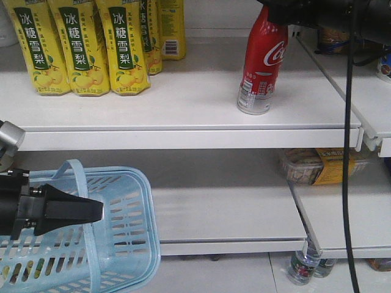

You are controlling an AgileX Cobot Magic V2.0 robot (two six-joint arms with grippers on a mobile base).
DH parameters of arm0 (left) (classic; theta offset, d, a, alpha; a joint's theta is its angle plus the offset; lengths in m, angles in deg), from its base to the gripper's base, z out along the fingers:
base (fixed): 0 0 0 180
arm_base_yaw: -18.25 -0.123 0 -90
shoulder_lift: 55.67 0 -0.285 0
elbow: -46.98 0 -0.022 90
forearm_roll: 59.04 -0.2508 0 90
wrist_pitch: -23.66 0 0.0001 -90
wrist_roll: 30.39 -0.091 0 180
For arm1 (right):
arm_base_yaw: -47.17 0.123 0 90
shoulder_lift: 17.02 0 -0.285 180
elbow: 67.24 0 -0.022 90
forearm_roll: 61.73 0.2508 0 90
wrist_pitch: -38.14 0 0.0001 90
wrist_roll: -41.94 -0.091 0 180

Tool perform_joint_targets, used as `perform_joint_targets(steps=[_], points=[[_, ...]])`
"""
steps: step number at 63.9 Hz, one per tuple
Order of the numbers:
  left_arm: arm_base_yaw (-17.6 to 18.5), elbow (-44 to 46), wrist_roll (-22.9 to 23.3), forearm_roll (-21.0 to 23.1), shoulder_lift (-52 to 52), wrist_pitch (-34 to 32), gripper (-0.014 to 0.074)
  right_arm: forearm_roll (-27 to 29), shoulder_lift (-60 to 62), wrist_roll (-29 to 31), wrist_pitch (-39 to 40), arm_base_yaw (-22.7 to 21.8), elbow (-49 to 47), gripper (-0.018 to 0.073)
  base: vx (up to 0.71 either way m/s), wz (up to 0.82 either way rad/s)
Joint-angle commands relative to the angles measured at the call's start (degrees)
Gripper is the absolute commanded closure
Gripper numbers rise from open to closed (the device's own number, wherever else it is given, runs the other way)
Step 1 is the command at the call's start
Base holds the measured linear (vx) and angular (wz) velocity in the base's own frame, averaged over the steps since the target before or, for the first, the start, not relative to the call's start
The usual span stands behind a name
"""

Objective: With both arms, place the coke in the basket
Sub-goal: 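Close the right gripper on the bottle cap and lift it, then move the held bottle toward the basket in the left gripper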

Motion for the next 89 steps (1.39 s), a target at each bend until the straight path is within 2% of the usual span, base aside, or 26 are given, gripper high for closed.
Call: perform_joint_targets(steps=[1, 21, 54, 89], points=[[0.2, 1.8, -0.8, 4.4, 1.4, 1.6, 0.0603, 3.0, 4.0, 0.7, -0.6, 0.0, 1.4, 0.0391, 0.00, 0.00], [0.2, 1.8, -0.8, 4.4, 1.4, 1.6, 0.0603, 3.1, 12.0, -0.4, -7.5, 0.0, 4.8, 0.0391, 0.00, 0.00], [0.2, 1.8, -0.8, 4.4, 1.4, 1.6, 0.0603, 0.0, 16.9, -10.9, -28.7, 0.0, 4.9, 0.0391, 0.00, 0.00], [0.2, 1.8, -0.8, 4.4, 1.4, 1.6, 0.0603, 0.7, 23.6, -10.0, -29.0, 0.0, 26.2, 0.0391, 0.00, 0.00]])
